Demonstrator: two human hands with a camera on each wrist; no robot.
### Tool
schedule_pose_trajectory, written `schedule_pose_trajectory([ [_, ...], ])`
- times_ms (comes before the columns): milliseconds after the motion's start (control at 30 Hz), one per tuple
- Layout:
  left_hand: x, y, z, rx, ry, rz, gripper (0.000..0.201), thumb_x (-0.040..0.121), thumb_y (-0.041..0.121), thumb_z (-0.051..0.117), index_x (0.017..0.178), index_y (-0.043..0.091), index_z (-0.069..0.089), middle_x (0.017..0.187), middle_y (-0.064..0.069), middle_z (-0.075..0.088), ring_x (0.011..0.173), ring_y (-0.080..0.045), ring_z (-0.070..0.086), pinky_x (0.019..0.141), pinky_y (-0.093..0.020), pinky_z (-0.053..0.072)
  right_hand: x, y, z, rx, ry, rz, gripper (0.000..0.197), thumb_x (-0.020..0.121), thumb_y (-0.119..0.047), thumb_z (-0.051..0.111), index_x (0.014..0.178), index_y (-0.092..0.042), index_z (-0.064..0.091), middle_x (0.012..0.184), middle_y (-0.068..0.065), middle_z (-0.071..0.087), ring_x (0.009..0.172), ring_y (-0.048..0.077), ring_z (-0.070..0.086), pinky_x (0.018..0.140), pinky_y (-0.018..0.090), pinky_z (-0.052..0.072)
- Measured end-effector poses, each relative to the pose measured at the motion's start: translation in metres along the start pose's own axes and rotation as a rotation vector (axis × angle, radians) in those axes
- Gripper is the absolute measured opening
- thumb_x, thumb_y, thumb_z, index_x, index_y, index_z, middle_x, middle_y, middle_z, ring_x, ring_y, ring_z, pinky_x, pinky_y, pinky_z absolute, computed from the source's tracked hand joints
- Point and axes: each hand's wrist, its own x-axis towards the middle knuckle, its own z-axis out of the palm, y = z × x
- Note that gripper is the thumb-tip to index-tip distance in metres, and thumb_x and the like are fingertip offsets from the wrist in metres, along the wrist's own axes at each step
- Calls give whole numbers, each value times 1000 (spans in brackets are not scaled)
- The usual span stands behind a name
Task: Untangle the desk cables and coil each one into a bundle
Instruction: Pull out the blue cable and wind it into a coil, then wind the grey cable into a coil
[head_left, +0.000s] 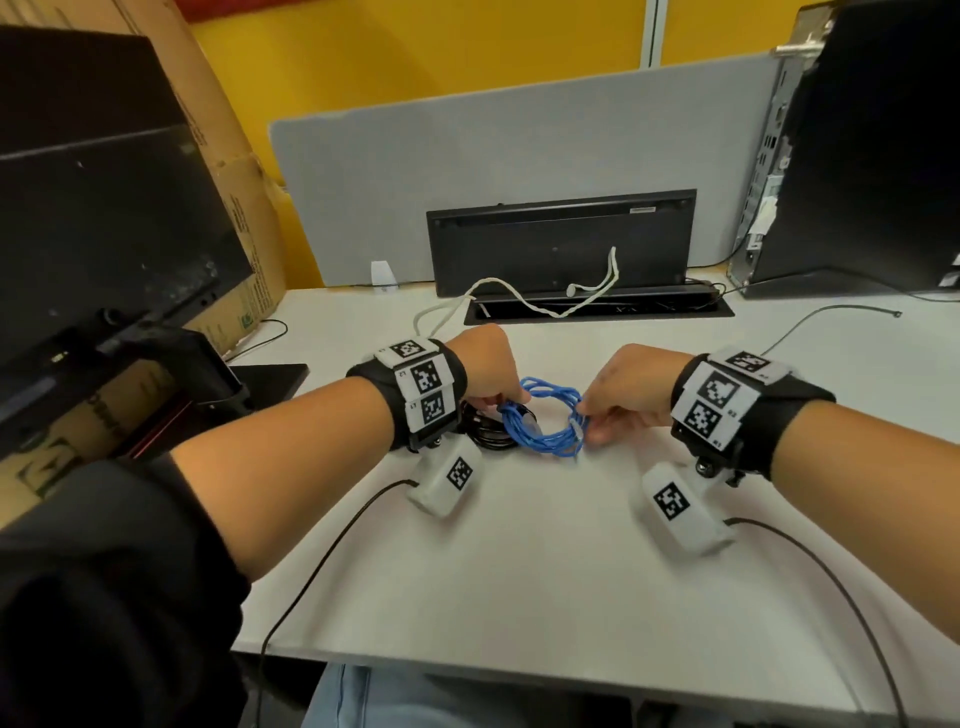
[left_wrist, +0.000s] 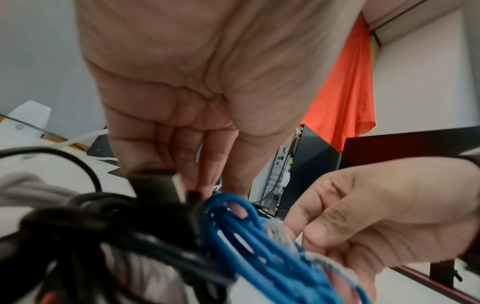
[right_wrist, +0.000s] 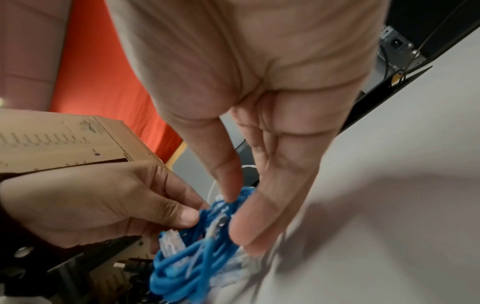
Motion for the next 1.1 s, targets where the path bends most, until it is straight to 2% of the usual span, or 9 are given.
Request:
schedule_pose_trajectory([
  [33,2,-1,1,11,0,-4,36,86,27,72,104,-5,71,99,-22,73,88,-31,71,87,-43,57,1,-1,0,-11,-3,11,22,87,4,64,104,17,59,69,24,71,61,30,71,67,41,61],
  [267,19,-7,-12,41,81,40,27,91,28,65,101,4,73,96,-12,73,89,-27,71,75,-38,61,20,-16,-21,-218,88,-10,25,88,-9,68,103,10,61,84,22,73,75,33,71,81,48,59],
  [400,38,-3,-31,26,143,137,23,92,26,63,100,7,74,97,-8,72,80,-19,66,67,-28,56,40,-34,-34,-502,168,-93,32,91,-22,65,112,2,63,105,17,69,90,30,69,85,45,58],
  [567,73,8,-55,150,263,180,28,92,27,63,114,12,69,109,-6,69,97,-22,64,80,-29,51,73,-61,-46,-993,300,-291,45,93,-32,57,131,-6,54,128,10,59,114,28,58,97,38,49],
  [733,106,11,-65,170,274,158,41,93,24,61,131,10,56,127,-9,62,111,-25,60,93,-32,50,121,-69,-56,-1228,337,-394,35,89,-23,55,122,-12,55,117,11,63,112,29,55,96,41,47],
  [867,125,8,-62,169,255,153,45,93,24,61,136,14,51,135,-8,56,120,-24,55,98,-33,47,148,-66,-66,-1439,298,-299,48,90,-25,54,136,-16,45,132,7,58,142,30,26,119,46,16],
  [933,131,7,-60,186,259,159,47,93,25,62,138,15,49,139,-8,52,124,-25,52,100,-34,45,150,-66,-69,-1483,257,-260,59,91,-28,56,146,-18,34,139,8,53,143,27,26,120,48,3],
  [1000,135,6,-58,217,260,153,53,92,28,63,140,16,46,141,-9,49,126,-27,50,101,-35,44,144,-67,-70,-1489,222,-259,58,93,-29,58,145,-18,35,131,8,59,134,26,42,120,48,7],
  [1100,138,3,-54,226,245,148,65,90,36,65,146,18,38,146,-9,44,129,-28,47,105,-39,43,128,-69,-72,-1298,171,-375,32,99,-28,48,125,-14,59,120,7,64,113,26,58,105,40,42],
])
